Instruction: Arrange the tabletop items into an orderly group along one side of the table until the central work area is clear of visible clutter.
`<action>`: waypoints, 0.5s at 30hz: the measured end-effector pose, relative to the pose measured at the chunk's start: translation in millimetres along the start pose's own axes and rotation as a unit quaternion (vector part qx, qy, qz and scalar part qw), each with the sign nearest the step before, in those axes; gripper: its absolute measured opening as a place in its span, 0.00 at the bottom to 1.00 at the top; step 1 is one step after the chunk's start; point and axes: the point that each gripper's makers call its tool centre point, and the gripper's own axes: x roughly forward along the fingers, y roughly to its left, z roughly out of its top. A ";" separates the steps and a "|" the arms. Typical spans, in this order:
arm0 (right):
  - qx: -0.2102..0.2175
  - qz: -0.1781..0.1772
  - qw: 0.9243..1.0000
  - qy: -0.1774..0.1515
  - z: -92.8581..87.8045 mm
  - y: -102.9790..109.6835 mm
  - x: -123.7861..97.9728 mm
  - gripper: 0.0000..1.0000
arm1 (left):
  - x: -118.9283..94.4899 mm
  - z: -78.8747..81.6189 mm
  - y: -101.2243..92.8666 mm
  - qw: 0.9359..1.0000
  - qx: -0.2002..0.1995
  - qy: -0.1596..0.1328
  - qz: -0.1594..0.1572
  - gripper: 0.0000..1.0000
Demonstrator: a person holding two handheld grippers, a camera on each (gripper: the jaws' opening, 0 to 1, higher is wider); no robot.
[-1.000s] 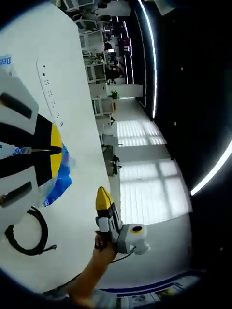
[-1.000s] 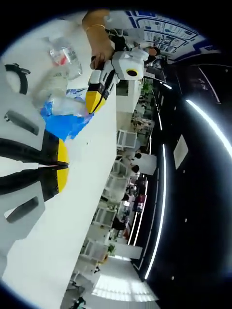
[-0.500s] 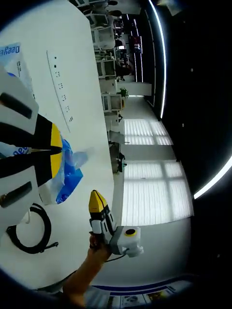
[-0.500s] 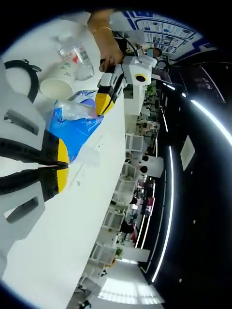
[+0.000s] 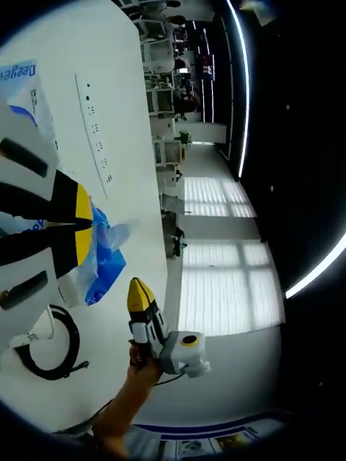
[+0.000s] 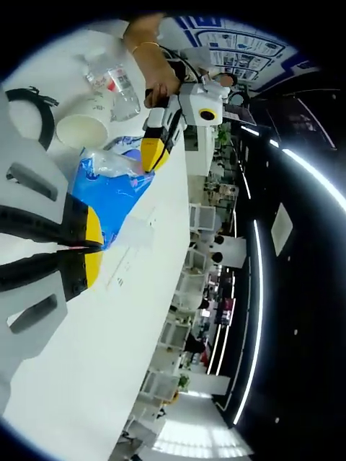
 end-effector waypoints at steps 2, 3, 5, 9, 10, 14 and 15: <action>0.002 0.002 1.000 0.003 -1.4 0.8 1.7 0.02 | -0.2 -0.7 0.6 1.000 -0.003 0.000 -0.002 0.00; 0.002 0.002 1.000 0.004 -1.8 1.1 1.9 0.03 | -0.3 -0.8 0.5 1.000 -0.003 0.000 -0.002 0.00; 0.022 0.010 1.000 0.000 -3.7 2.8 4.4 0.03 | -0.3 -2.6 0.5 1.000 -0.003 0.001 -0.005 0.00; 0.036 0.014 0.999 0.002 -8.1 3.4 8.1 0.09 | -0.6 -4.2 1.4 1.000 -0.002 0.005 -0.008 0.00; 0.039 0.012 0.999 0.003 -10.3 2.6 9.9 0.12 | -0.7 -4.0 1.6 1.000 -0.001 0.005 -0.009 0.00; 0.051 0.010 0.999 0.008 -19.4 0.8 18.7 0.13 | -0.2 -5.2 2.2 1.000 0.002 0.008 -0.011 0.00; 0.052 0.011 0.999 0.009 -20.1 0.9 19.4 0.13 | 0.3 -7.5 3.0 1.000 0.004 0.012 -0.010 0.00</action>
